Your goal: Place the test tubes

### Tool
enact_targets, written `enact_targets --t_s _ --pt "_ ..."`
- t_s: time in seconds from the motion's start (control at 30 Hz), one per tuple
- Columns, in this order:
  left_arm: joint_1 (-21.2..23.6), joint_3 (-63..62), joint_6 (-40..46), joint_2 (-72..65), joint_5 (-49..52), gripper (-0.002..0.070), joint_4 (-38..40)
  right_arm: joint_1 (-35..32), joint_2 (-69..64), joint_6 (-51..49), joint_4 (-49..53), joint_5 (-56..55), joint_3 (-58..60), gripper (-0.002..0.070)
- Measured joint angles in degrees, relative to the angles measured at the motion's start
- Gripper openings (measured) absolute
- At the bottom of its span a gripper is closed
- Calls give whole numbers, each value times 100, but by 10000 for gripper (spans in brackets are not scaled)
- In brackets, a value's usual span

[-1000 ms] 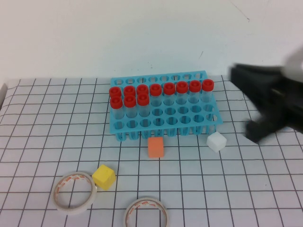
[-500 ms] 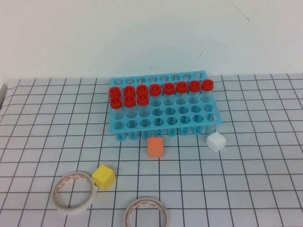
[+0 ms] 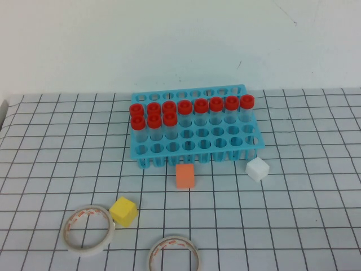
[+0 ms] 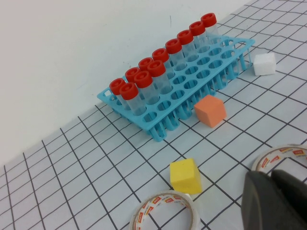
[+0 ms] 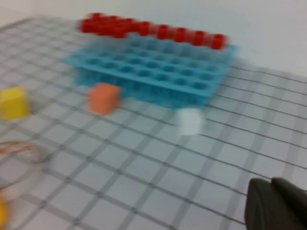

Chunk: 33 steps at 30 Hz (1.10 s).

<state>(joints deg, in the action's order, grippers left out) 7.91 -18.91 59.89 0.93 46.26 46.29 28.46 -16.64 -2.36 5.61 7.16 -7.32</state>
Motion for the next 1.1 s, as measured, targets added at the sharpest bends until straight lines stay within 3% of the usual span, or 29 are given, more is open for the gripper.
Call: enact_targets --t_s 0.1,0.13,0.33,0.73,1.1 --pt "0 0 0 0 -1 -1 0 -966 222 0 -9 -163 279 -1" --pt "0 0 0 0 -1 -1 0 -1655 443 0 -32 -212 424 -1" --pt "0 0 0 0 -1 -1 0 -2968 1206 10 -89 -262 814 -1" --pt "0 0 0 0 15 -1 0 -3082 1629 -764 174 1002 882 -1" --pt "0 0 0 0 15 -1 0 -3082 1635 -895 187 1149 862 -1"
